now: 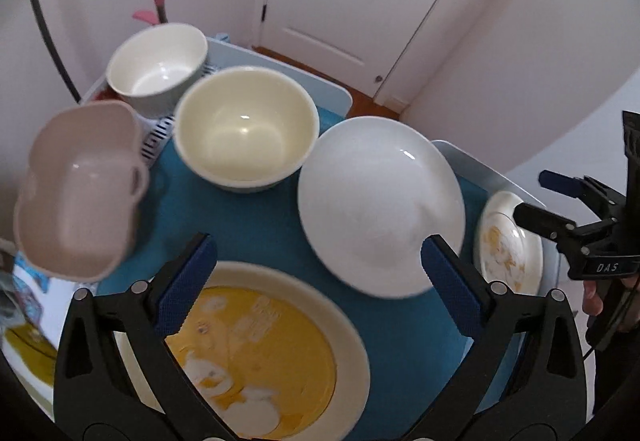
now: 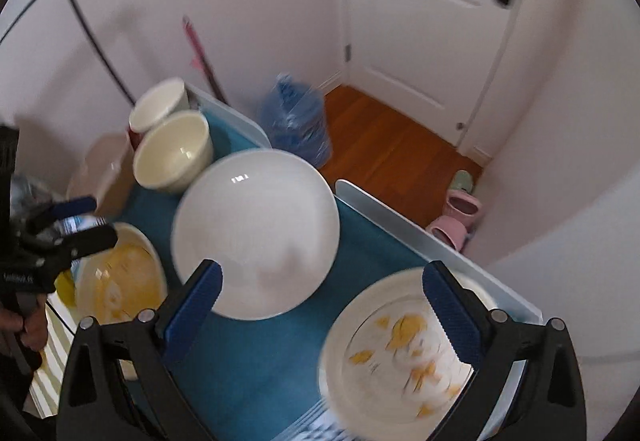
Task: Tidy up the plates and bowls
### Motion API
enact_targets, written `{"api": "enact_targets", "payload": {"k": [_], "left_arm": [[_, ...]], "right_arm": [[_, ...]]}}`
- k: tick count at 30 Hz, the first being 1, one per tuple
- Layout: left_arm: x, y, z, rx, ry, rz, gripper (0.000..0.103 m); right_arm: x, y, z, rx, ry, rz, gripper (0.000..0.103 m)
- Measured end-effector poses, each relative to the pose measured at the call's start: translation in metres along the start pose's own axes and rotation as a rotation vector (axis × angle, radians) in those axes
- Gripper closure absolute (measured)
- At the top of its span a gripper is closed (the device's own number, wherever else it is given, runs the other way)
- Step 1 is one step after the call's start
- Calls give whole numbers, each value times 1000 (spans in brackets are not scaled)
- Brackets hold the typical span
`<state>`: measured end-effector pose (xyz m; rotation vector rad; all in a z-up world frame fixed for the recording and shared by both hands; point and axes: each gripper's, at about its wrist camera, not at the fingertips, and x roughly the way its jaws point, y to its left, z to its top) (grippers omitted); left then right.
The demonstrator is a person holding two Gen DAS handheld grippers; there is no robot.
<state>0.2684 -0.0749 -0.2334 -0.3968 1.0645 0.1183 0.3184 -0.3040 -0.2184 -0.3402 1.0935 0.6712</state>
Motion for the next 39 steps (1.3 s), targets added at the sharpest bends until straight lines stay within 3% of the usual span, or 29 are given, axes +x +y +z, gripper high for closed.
{"api": "enact_targets", "payload": {"k": [3, 5, 7, 15, 17, 19, 23, 28, 39], "left_arm": [[29, -1, 0, -13, 37, 30, 16], [47, 2, -1, -33, 76, 36, 38], [59, 4, -4, -46, 94, 36, 47], [84, 1, -7, -29, 97, 60, 67], [88, -2, -7, -20, 100, 58, 76], [93, -4, -10, -6, 104, 62, 82], [96, -10, -12, 20, 90, 85, 83], [95, -22, -15, 50, 85, 117, 83], [54, -50, -29, 89, 45, 123, 83]], "right_arm": [[31, -13, 3, -31, 40, 67, 4], [49, -19, 1, -39, 70, 88, 15], [64, -21, -2, -47, 94, 112, 27], [96, -20, -6, -75, 116, 177, 56], [100, -19, -6, -82, 119, 185, 68], [100, -19, -7, -92, 116, 188, 70], [100, -19, -8, -97, 106, 174, 81], [102, -15, -7, -107, 99, 160, 82], [76, -19, -9, -83, 54, 143, 82]]}}
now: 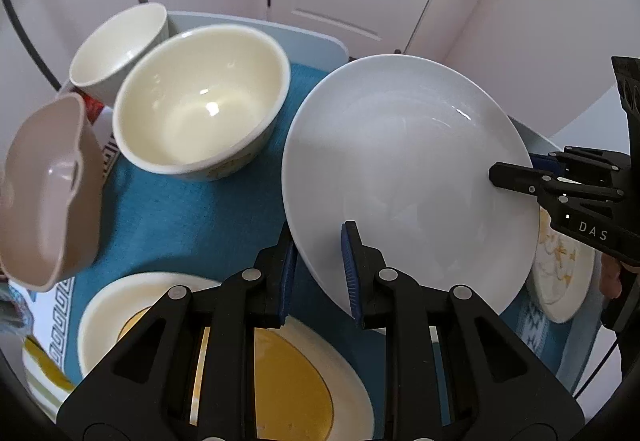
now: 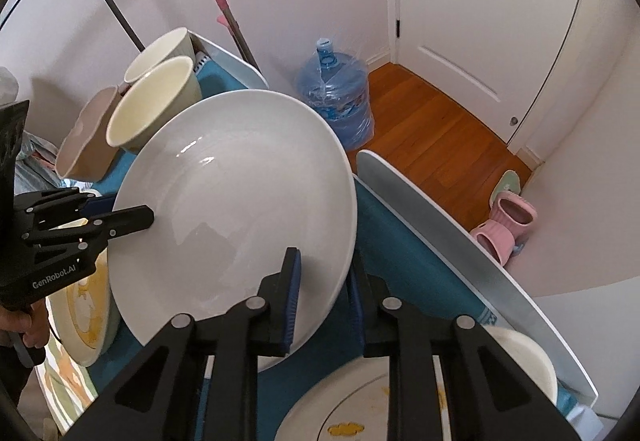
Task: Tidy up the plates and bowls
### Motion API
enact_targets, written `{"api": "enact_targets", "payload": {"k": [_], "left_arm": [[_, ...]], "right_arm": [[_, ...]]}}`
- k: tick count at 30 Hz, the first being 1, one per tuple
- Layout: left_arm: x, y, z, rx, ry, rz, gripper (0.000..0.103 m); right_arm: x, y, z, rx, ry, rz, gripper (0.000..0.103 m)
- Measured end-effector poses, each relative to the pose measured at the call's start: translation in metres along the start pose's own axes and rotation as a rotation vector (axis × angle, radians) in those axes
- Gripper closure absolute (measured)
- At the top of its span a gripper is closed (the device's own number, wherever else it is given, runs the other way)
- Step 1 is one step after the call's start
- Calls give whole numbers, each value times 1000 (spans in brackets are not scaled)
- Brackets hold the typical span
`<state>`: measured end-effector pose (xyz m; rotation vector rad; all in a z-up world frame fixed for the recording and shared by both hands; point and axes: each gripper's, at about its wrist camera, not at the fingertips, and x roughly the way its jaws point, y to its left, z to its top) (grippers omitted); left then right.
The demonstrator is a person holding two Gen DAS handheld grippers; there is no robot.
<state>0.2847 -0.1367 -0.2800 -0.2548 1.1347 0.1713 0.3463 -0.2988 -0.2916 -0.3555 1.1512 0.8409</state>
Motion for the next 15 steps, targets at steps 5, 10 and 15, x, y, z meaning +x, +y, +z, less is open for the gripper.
{"api": "enact_targets", "payload": {"k": [5, 10, 15], "left_arm": [[-43, 13, -1, 17, -44, -14, 83], [-87, 24, -13, 43, -84, -16, 83], [-120, 44, -21, 93, -106, -36, 83]], "right_arm": [[-32, 11, -3, 8, -33, -11, 82], [-70, 37, -6, 21, -86, -17, 82], [-96, 75, -10, 55, -131, -18, 82]]}}
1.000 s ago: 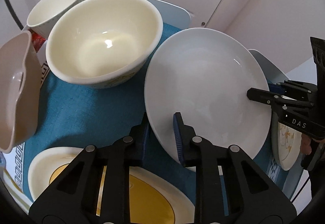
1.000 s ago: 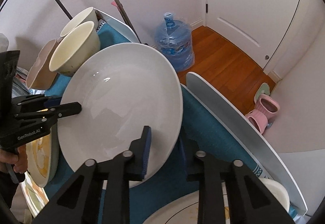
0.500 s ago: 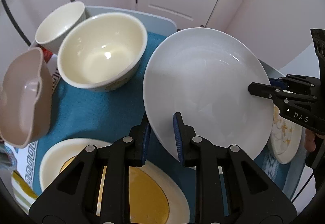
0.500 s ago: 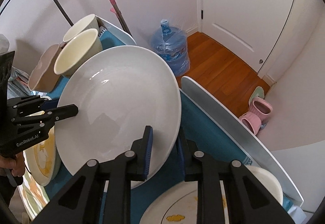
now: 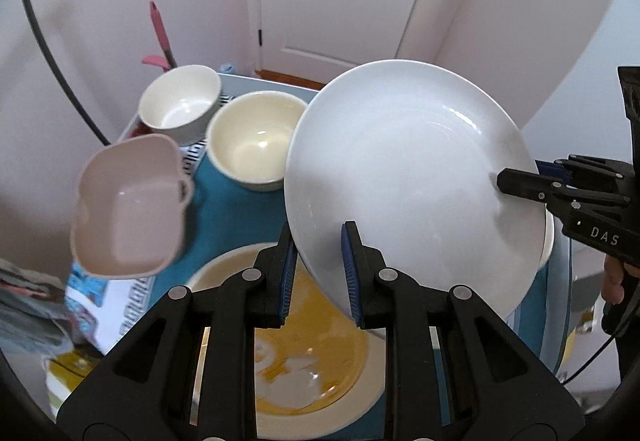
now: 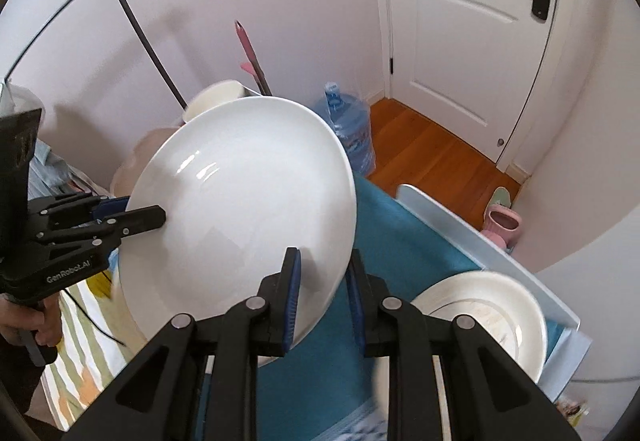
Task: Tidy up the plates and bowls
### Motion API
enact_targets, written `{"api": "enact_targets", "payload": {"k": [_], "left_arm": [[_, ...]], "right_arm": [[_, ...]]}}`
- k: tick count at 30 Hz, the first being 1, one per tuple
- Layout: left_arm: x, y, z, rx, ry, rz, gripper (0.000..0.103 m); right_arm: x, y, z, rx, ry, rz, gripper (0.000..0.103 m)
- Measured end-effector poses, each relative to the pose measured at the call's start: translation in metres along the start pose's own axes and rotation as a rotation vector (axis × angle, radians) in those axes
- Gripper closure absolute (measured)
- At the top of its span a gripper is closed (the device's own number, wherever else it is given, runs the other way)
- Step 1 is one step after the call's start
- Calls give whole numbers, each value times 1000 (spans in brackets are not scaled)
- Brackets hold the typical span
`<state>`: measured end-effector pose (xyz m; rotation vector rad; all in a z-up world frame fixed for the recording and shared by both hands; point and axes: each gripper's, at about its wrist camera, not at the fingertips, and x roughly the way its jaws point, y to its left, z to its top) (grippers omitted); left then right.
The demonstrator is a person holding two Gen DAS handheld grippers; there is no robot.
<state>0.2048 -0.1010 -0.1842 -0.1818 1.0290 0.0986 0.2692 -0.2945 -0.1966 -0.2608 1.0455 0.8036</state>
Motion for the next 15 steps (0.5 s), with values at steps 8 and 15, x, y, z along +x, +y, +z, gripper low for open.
{"api": "enact_targets", "payload": {"k": [8, 15], "left_arm": [[-17, 45, -40, 127, 56, -67, 83], [4, 73, -79, 222, 142, -116, 83]], "right_arm": [[-3, 65, -34, 140, 4, -57, 82], [21, 113, -75, 253, 30, -153, 82]]}}
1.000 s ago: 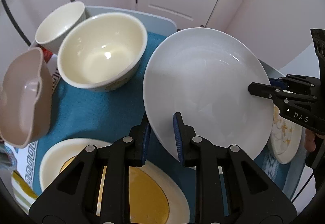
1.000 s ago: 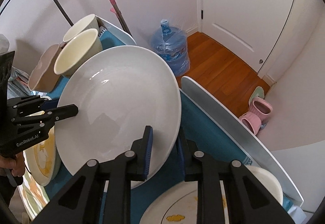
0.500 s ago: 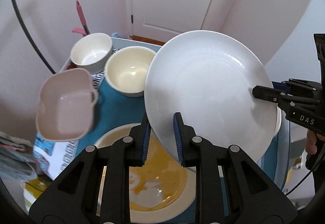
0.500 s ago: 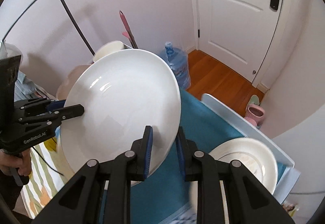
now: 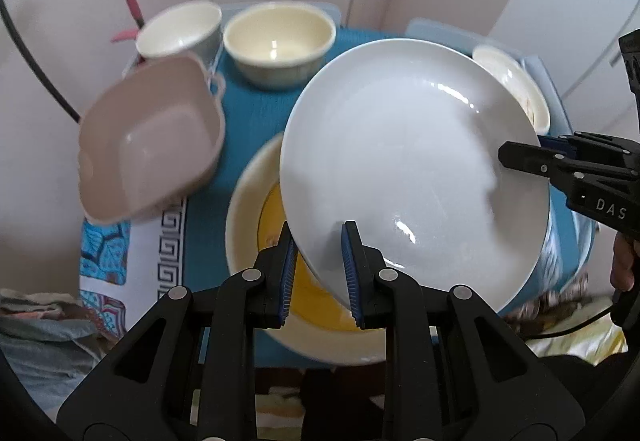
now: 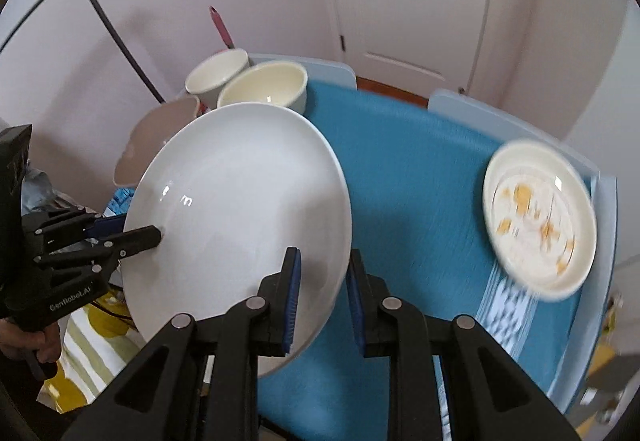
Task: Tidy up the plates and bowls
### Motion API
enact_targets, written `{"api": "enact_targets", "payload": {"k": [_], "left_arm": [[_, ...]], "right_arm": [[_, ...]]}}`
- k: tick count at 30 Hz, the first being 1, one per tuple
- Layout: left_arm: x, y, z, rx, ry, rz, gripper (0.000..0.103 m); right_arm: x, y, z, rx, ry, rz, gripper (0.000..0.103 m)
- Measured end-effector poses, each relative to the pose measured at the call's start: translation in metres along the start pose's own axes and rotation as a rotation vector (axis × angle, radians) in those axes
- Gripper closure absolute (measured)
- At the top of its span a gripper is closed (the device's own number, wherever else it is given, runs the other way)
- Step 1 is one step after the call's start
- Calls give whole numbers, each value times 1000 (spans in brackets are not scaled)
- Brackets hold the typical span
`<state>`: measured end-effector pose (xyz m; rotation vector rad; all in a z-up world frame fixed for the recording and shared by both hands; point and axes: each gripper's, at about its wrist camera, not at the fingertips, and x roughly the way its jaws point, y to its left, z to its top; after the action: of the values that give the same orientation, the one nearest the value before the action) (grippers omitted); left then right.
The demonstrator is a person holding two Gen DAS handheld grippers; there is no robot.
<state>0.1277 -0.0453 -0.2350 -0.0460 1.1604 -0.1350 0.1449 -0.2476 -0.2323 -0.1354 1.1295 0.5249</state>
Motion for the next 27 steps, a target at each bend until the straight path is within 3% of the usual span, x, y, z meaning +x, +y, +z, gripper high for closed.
{"api": "enact_targets", "payload": {"k": [5, 12, 21, 27], "left_arm": [[21, 10, -14, 46, 63, -30, 83], [38, 17, -13, 104, 85, -39, 83], [54, 14, -5, 173, 107, -11, 83], [57, 6, -1, 225, 109, 46, 83]], "right_arm": [[17, 13, -20, 68, 13, -31, 82], [23, 14, -28, 141, 11, -72, 82], [26, 18, -32, 179, 11, -104, 82], [28, 21, -31, 177, 17, -121, 82]]}}
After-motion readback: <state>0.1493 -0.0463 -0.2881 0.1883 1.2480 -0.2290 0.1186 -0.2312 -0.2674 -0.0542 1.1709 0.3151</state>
